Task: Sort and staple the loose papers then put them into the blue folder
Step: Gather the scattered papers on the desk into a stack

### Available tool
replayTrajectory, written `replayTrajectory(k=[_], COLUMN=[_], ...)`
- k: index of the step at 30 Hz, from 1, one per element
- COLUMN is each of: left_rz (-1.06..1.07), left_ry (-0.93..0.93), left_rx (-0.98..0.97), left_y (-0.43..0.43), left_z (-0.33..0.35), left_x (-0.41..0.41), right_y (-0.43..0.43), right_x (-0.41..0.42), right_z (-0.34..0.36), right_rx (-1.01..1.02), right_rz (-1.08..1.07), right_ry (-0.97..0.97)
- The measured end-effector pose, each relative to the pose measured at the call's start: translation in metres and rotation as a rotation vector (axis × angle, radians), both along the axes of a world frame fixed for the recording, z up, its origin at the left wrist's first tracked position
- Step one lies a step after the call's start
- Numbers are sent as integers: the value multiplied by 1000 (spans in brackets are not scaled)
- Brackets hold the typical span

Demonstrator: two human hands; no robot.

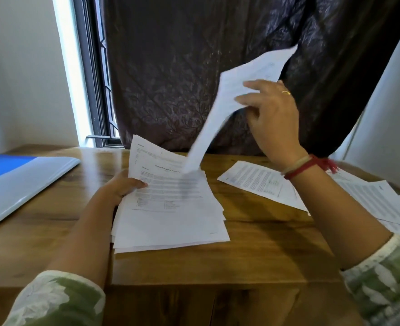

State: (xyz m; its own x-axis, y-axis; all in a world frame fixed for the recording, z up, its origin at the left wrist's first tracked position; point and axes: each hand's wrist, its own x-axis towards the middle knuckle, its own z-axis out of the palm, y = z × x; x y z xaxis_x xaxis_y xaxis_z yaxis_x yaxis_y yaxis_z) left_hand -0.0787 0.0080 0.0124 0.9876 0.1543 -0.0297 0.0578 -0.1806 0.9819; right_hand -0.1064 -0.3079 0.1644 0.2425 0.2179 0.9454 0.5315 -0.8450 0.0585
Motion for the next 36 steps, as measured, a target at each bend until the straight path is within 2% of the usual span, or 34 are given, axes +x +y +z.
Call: replayTrajectory(k=[2,4,8,11,16,18,21,23,25,26,28,30,31,33,36], left_rz=[7,10,0,40,130,67,46,66,76,84,103,88,79,81,74], left_ry=[6,20,57,73,114,139,21,-6,-6,3,12,10,-3,-11,1], left_rx=[-5,-21,-53,-41,-157,-67,142,184,187,163,138,120,106,96,77], left_y=[0,0,5,2,3,-1,-13,-16,-14,-12,-10,-8,-7,-5,-4], left_z=[0,1,-2,1,3,1,-4,-7,-7,-7,-6,-6,-5,-7,-5], left_x=[0,0,3,3,10,12,18,21,22,23,23,22,23,24,22], right_y=[3,4,14,14,8,11,16,12,-4,-18,-46,-62,-63,-58,-41], right_x=[16,35,59,68,82,79,68,67,81,92,106,109,109,109,106], right_z=[6,0,-61,-114,-150,-151,-146,-138,-135,-138,-150,-159,-162,-163,-162], right_rx=[238,386,328,281,214,172,116,135,114,81,-16,-52,-59,-94,-205], right_rz=[246,423,609,644,544,550,559,459,144,-42,-324,-370,-348,-318,-396], right_ry=[136,286,668,959,1117,1141,1110,992,885,899,1084,1279,1303,1240,1062])
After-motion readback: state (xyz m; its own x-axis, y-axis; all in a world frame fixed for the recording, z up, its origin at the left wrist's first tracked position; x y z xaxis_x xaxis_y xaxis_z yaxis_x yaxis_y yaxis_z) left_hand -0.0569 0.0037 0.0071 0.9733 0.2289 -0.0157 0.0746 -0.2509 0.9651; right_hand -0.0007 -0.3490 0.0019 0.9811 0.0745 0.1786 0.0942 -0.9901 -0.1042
